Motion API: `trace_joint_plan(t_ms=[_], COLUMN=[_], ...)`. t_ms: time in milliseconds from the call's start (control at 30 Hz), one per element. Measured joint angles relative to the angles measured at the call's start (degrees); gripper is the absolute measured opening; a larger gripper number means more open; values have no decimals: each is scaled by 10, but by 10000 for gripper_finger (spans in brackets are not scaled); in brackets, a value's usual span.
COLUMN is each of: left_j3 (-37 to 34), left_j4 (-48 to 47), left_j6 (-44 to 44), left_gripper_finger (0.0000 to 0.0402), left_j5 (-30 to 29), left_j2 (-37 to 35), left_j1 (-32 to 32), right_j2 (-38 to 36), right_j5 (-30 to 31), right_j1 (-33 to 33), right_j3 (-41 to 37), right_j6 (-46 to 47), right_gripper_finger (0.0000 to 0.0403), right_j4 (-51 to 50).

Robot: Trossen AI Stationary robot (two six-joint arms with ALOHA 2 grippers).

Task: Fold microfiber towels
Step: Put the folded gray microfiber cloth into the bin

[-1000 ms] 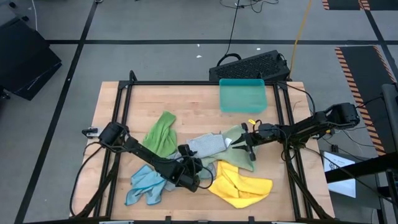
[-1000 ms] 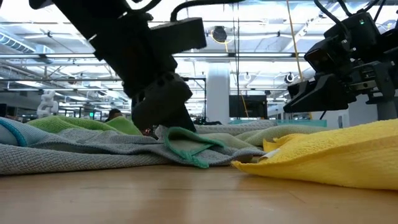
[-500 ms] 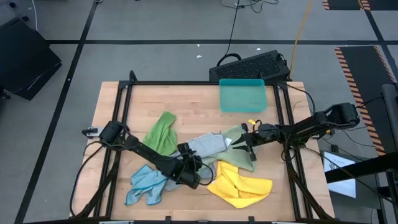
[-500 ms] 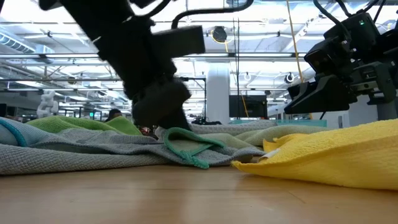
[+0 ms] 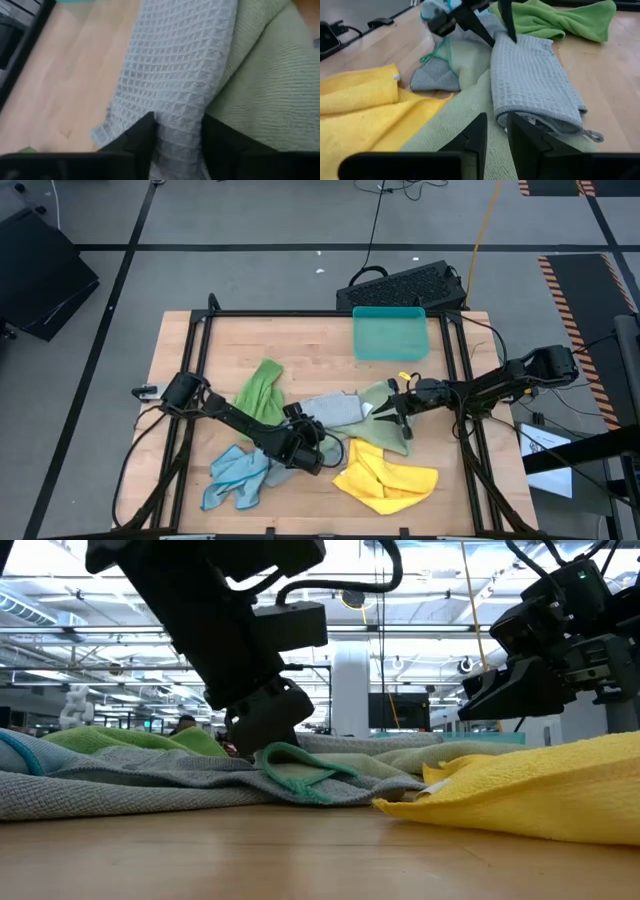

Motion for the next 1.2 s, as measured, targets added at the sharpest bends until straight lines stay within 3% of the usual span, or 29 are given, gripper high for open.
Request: trace_joint_plan(t_ms=[133,267,400,500,700,933,1200], left_j3=[-2,-2,-3,-3,-3,-3,-2], left_j4=[0,2,7,21,22,24,66], left_j6=[1,14,25,36,46,48,66], left_gripper_finger=[62,15,28,23,17,14,21], left_j5=[29,36,40,40,39,37,46], left_j2=[0,-2,-10,-22,-35,-35,-39], left_j1=[15,23,29,31,31,31,29], right_j2=[0,2,24,53,133,227,284], right_j5=[5,71,170,209,211,214,226], right_j1=[7,40,81,96,97,97,96], right_j3=[0,2,22,48,121,184,187], right_j6=[5,4,2,-5,-18,-28,-84], right_gripper_finger=[68,69,88,121,182,214,251], right_j4=[21,44,42,41,42,42,118])
